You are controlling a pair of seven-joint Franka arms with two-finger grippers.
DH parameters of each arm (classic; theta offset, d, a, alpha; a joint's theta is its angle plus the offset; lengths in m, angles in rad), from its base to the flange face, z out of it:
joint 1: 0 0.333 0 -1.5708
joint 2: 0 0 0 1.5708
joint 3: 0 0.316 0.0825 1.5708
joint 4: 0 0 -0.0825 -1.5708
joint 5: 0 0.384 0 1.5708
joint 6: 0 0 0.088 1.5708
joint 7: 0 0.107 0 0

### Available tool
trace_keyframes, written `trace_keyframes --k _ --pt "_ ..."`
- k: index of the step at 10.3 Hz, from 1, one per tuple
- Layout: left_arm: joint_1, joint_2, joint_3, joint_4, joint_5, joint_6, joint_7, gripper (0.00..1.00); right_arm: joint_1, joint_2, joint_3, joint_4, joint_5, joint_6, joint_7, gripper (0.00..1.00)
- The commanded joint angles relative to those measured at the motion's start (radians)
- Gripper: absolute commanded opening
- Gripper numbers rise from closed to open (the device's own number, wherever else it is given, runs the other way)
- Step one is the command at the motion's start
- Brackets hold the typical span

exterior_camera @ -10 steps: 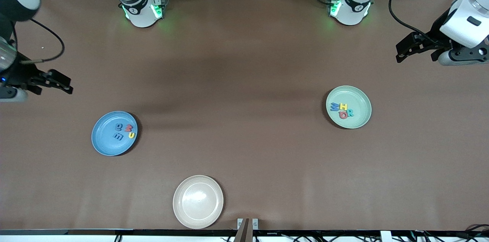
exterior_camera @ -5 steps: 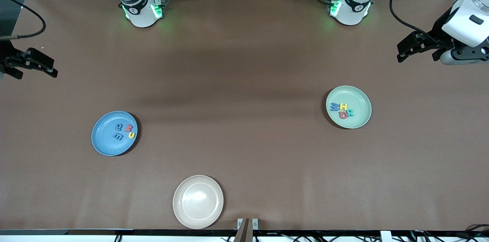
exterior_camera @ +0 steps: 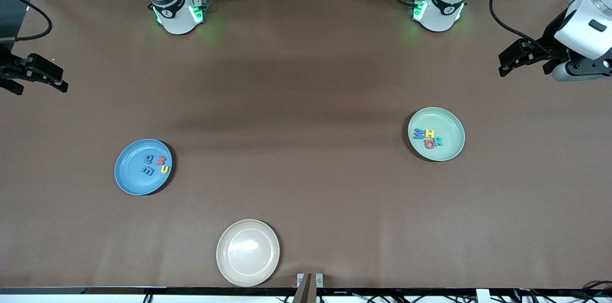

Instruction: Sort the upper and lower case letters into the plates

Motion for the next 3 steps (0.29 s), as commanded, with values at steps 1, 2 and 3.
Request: trace_keyframes --k 1,2,3 --pt "0.001 0.009 -0.005 0.03 0.025 -0.029 0.019 1.0 -0.008 0.005 0.008 0.019 -0.005 -0.018 -0.011 1.0" --pt "0.001 0.009 -0.003 0.029 0.025 -0.029 0.019 1.0 -0.007 0.005 0.008 0.019 -0.005 -0.019 -0.011 1.0" --pt "0.001 0.009 -0.005 0.03 0.025 -0.029 0.019 1.0 -0.007 0.005 0.008 0.019 -0.005 -0.019 -0.011 1.0"
